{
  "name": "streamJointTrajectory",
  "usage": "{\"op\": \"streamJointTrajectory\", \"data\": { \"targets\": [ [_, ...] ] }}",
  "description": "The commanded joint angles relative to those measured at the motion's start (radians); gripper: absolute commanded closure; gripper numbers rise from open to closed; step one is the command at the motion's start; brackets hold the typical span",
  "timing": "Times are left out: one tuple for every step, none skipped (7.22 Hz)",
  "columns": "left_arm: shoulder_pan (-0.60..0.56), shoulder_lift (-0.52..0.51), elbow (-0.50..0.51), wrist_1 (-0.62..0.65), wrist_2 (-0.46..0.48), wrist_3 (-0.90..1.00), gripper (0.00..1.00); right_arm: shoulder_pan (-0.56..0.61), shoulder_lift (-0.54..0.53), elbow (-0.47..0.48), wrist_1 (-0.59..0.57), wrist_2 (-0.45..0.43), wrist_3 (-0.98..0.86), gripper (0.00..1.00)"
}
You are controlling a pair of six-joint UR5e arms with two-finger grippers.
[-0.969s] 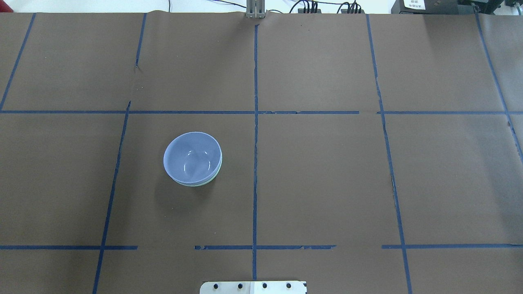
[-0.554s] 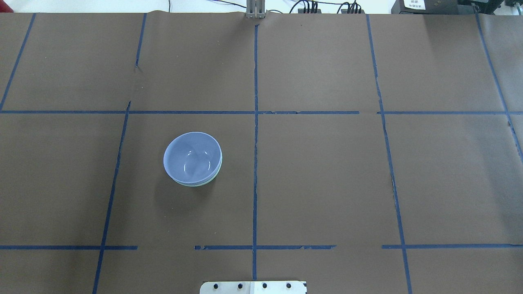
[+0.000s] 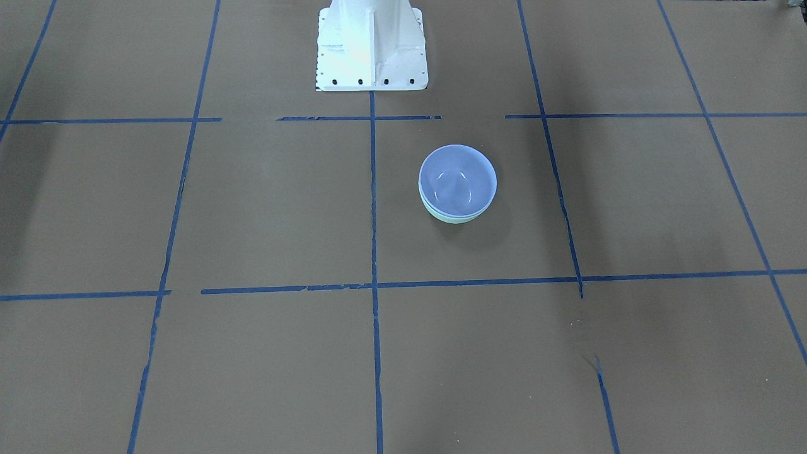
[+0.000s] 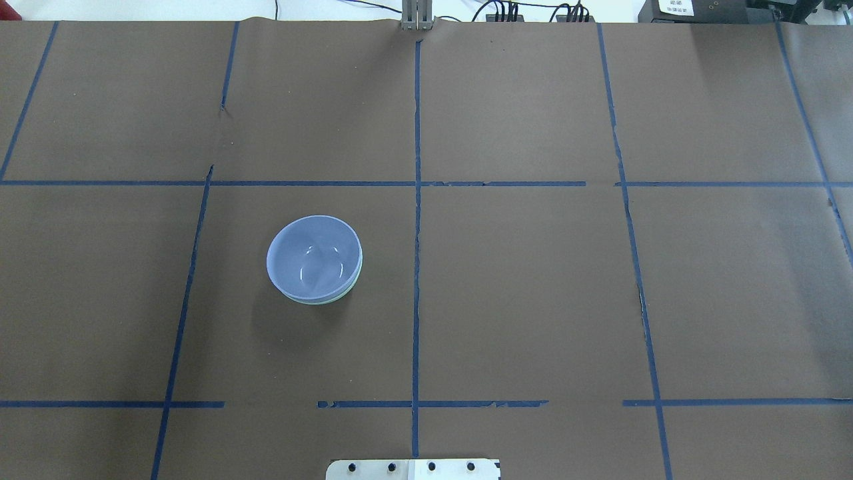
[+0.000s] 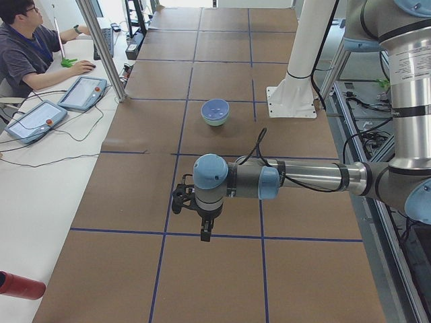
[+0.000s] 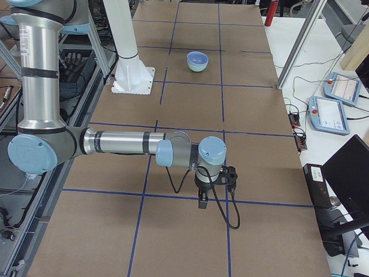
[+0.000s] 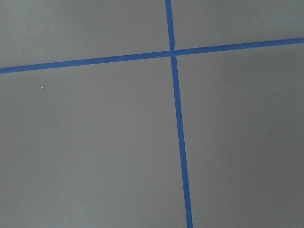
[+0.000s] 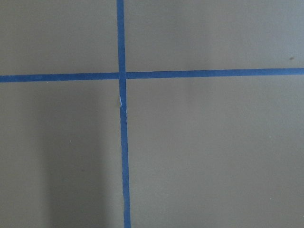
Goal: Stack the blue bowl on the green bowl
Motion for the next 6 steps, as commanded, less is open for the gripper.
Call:
{"op": "streamJointTrajectory", "data": {
  "targets": [
    [0.0,0.0,0.001,-0.001,0.001,0.001,0.0,-0.001,0.0,0.0,0.0,0.0,-0.001,0.0],
    [0.0,0.0,0.003,-0.001,0.001,0.001,0.0,-0.001,0.0,0.0,0.0,0.0,-0.001,0.0],
    [0.0,0.0,0.001,-0.001,0.001,0.001,0.0,0.001,0.0,0.0,0.0,0.0,-0.001,0.0],
    [0.0,0.0,0.003,-0.001,0.001,0.001,0.0,0.001,0.0,0.0,0.0,0.0,-0.001,0.0],
    [0.0,0.0,0.001,-0.001,0.001,0.001,0.0,-0.001,0.001,0.0,0.0,0.0,-0.001,0.0],
    [0.0,0.0,-0.009,-0.001,0.001,0.001,0.0,-0.001,0.0,0.0,0.0,0.0,0.001,0.0]
  ]
}}
